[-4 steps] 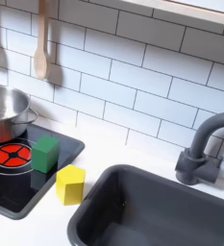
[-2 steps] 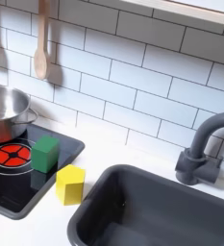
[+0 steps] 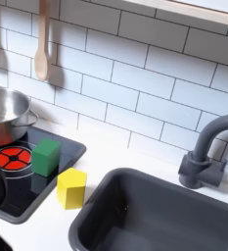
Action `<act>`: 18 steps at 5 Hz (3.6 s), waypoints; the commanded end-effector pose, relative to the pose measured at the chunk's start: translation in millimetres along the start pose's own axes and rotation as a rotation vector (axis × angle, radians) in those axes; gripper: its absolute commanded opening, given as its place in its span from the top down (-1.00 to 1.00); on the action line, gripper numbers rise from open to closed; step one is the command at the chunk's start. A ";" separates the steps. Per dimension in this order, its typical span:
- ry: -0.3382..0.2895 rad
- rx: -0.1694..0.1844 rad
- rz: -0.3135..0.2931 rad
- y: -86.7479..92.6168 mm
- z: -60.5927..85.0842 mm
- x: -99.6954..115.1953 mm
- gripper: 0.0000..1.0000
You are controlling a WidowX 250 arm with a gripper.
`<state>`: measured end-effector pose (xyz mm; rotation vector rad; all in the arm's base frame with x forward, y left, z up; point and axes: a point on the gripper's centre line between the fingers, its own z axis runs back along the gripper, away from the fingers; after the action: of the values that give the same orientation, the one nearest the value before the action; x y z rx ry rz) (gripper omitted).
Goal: Reach green block
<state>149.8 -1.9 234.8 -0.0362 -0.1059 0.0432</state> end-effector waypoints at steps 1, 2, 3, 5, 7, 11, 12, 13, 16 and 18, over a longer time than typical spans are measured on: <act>-0.035 0.004 -0.004 11.3 -1.6 30.3 -1.00; -0.056 0.001 -0.005 15.4 -3.3 46.3 -1.00; -0.076 -0.001 -0.027 20.7 -6.6 62.5 -1.00; -0.097 0.004 -0.022 28.7 -8.4 87.2 -1.00; -0.101 0.001 -0.025 31.1 -15.9 119.3 -1.00; -0.111 0.006 0.030 37.7 -34.5 161.2 -1.00; -0.122 0.004 0.041 41.2 -36.6 172.7 -1.00; -0.134 0.005 0.058 43.9 -40.5 187.6 -1.00; -0.144 0.014 0.081 48.1 -57.3 221.0 -1.00; -0.126 0.013 0.076 50.5 -73.6 233.6 -1.00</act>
<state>388.0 57.1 184.7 -0.0286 -0.2331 0.1260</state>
